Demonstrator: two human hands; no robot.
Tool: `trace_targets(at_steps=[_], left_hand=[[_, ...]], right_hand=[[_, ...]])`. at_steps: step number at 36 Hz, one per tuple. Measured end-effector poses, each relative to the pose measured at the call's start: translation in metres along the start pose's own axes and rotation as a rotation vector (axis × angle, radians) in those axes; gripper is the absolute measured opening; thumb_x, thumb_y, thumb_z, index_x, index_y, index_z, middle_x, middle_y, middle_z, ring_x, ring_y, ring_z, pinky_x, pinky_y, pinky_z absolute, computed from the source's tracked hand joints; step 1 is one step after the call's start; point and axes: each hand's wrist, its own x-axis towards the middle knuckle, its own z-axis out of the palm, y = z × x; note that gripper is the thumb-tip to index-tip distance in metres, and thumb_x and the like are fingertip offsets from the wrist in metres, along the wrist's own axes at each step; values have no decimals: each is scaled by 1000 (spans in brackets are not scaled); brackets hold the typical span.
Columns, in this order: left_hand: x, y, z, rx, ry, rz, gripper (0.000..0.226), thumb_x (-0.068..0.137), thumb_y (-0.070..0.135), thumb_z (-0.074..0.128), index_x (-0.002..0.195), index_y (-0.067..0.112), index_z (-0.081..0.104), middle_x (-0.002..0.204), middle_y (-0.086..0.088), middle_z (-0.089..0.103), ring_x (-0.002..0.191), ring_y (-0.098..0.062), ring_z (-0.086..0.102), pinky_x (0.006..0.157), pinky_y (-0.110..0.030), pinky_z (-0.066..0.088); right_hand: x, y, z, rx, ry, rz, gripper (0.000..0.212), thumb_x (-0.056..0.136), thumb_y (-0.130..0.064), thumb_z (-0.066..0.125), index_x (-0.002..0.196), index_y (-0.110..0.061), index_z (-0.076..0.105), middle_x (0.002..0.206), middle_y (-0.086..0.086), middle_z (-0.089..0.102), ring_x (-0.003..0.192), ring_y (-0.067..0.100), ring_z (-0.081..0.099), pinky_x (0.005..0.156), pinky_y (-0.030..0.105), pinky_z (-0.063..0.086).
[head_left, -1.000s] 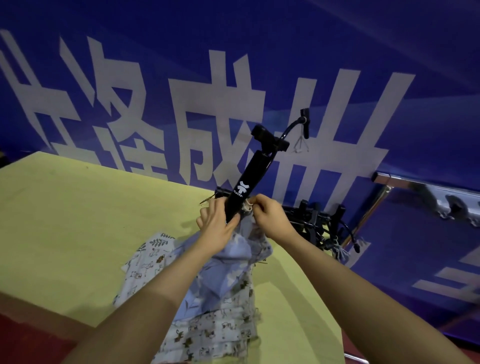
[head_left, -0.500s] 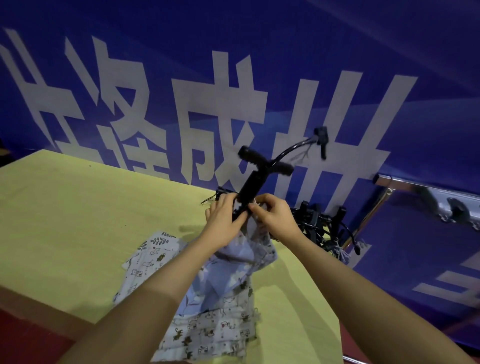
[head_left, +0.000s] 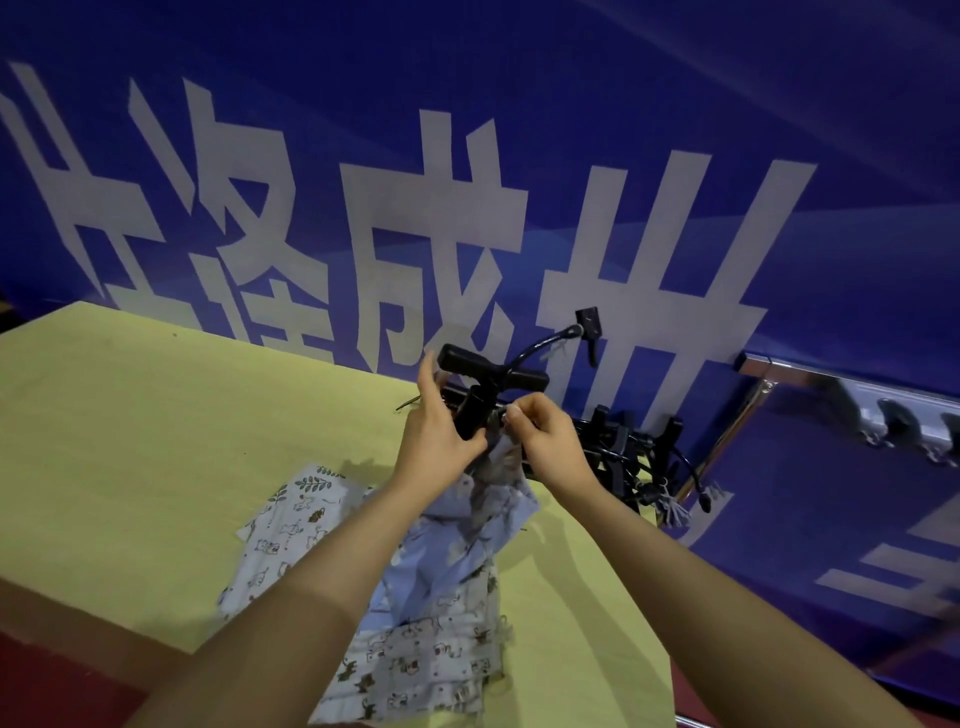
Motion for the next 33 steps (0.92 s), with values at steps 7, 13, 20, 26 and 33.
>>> trace_targets(at_steps=[7, 13, 20, 26, 33], left_hand=[[-6, 9, 9, 80, 42, -44, 92, 80, 16, 68, 147, 14, 5, 103, 6, 59, 106, -24, 55, 100, -30, 21], [5, 16, 2, -12, 60, 8, 90, 79, 13, 69, 145, 18, 9, 98, 2, 60, 101, -29, 52, 87, -43, 46], [26, 37, -10, 49, 44, 16, 60, 82, 19, 62, 135, 19, 34, 113, -7, 61, 112, -35, 40, 83, -39, 39], [36, 39, -18, 31, -22, 2, 39, 84, 19, 60, 118, 19, 41, 110, -7, 60, 113, -32, 46, 84, -45, 48], [22, 30, -10, 187, -76, 114, 43, 88, 15, 55, 129, 14, 41, 111, -10, 61, 109, -34, 43, 85, -41, 42]], right_hand=[[-4, -15, -7, 111, -15, 7, 6, 89, -4, 58, 85, -5, 55, 74, 3, 55, 68, 13, 51, 64, 21, 44], [-2, -27, -9, -138, 127, -148, 4, 85, 1, 54, 83, -2, 56, 64, 5, 53, 55, 15, 46, 55, 33, 42], [12, -64, -22, -204, 357, -245, 8, 92, -14, 53, 95, -15, 60, 57, -4, 54, 55, 19, 54, 61, 45, 52], [22, -87, -33, -114, 434, -226, 17, 95, -24, 51, 80, -18, 56, 58, -6, 56, 56, 19, 56, 61, 48, 55], [19, -79, -27, -191, 447, -273, 19, 98, -27, 46, 86, -19, 57, 72, -5, 59, 65, 10, 55, 65, 35, 48]])
